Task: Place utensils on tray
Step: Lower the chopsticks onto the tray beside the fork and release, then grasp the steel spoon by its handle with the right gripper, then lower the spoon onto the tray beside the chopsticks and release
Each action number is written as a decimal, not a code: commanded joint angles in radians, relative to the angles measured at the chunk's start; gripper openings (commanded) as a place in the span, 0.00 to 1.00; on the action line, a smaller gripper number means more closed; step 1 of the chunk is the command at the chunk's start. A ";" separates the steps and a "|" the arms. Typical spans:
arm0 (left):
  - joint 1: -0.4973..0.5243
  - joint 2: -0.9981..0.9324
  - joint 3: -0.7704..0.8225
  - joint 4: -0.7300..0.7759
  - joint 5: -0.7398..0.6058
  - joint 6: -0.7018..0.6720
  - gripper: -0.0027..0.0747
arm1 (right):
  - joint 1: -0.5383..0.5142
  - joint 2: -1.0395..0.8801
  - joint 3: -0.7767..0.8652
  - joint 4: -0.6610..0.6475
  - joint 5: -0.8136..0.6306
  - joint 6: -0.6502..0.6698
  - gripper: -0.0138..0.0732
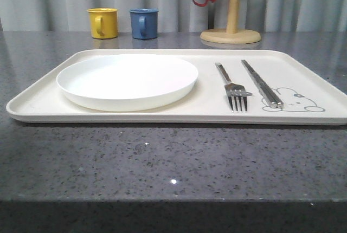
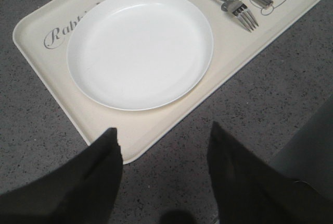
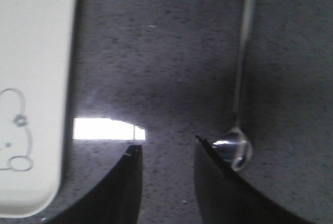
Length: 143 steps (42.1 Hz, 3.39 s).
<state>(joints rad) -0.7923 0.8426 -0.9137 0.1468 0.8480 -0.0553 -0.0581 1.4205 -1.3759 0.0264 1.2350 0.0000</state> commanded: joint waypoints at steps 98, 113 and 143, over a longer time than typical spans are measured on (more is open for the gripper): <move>-0.009 -0.004 -0.028 0.007 -0.066 -0.010 0.49 | 0.030 0.109 -0.032 0.291 0.017 -0.134 0.17; -0.009 -0.004 -0.028 0.007 -0.066 -0.010 0.49 | 0.224 0.217 -0.032 0.338 -0.143 0.082 0.17; -0.009 -0.004 -0.028 0.007 -0.066 -0.010 0.49 | 0.222 0.276 -0.031 0.192 -0.163 0.192 0.29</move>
<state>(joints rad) -0.7923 0.8426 -0.9137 0.1468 0.8480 -0.0553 0.1666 1.7339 -1.3759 0.2245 1.0829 0.1960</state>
